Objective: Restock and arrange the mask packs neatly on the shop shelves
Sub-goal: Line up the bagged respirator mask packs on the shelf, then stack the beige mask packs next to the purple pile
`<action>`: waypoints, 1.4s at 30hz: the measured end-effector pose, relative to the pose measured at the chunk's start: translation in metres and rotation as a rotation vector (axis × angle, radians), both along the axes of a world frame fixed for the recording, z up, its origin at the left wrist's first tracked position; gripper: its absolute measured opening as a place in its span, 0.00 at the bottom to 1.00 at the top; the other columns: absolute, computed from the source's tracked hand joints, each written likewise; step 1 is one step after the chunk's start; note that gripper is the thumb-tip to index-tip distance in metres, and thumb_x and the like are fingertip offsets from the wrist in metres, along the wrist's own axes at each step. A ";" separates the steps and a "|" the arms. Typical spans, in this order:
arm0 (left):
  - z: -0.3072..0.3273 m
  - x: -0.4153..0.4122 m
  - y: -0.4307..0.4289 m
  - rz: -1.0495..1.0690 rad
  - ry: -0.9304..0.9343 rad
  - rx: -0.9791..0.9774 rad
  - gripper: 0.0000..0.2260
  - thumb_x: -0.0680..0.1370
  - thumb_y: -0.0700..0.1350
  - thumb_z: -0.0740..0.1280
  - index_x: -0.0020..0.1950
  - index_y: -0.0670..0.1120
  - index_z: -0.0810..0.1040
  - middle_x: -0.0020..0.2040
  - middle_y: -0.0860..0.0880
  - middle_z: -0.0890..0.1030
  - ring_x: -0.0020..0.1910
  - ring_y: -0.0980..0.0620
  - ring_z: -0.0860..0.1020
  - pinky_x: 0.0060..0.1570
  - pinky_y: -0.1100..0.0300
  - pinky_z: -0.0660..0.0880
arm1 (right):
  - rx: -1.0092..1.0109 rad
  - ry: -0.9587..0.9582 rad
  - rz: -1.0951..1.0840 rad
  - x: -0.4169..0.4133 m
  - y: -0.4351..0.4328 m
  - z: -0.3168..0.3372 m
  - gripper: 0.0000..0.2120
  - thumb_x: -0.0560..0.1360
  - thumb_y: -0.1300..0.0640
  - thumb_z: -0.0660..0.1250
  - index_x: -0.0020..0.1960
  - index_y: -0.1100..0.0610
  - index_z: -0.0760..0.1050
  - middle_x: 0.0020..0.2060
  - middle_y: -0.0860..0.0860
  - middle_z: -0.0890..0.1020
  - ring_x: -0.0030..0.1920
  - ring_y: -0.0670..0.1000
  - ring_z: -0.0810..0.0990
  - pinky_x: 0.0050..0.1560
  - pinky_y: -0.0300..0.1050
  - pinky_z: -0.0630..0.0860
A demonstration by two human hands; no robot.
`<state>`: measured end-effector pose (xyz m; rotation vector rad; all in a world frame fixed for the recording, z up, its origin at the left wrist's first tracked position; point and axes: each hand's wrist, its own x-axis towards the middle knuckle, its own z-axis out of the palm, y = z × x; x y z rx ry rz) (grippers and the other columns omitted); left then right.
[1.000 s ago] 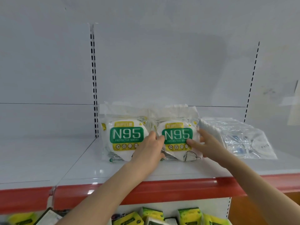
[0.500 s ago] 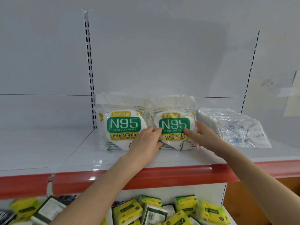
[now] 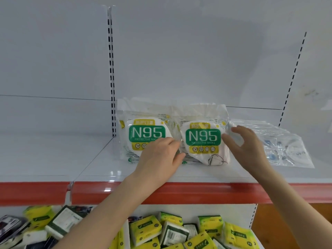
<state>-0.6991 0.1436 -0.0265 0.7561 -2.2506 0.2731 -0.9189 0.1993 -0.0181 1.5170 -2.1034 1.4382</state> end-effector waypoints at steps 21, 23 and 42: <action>-0.011 0.304 0.042 0.336 0.026 0.035 0.18 0.75 0.55 0.58 0.48 0.45 0.84 0.42 0.52 0.84 0.40 0.54 0.82 0.38 0.59 0.80 | 0.035 0.325 0.669 0.303 -0.047 0.002 0.09 0.74 0.53 0.67 0.52 0.54 0.80 0.46 0.39 0.76 0.48 0.40 0.73 0.44 0.16 0.61; -0.010 0.349 0.048 0.379 0.016 0.043 0.19 0.75 0.55 0.57 0.47 0.45 0.83 0.40 0.52 0.83 0.39 0.53 0.81 0.37 0.56 0.80 | 0.050 0.319 0.722 0.346 -0.054 -0.001 0.09 0.74 0.51 0.66 0.52 0.52 0.79 0.47 0.38 0.76 0.48 0.38 0.72 0.45 0.15 0.60; -0.002 0.621 -0.002 0.572 0.026 0.029 0.21 0.75 0.56 0.55 0.45 0.44 0.83 0.39 0.50 0.83 0.39 0.51 0.81 0.37 0.53 0.80 | 0.101 0.646 0.958 0.626 -0.161 0.035 0.12 0.76 0.50 0.64 0.55 0.55 0.78 0.52 0.45 0.81 0.47 0.41 0.74 0.47 0.31 0.65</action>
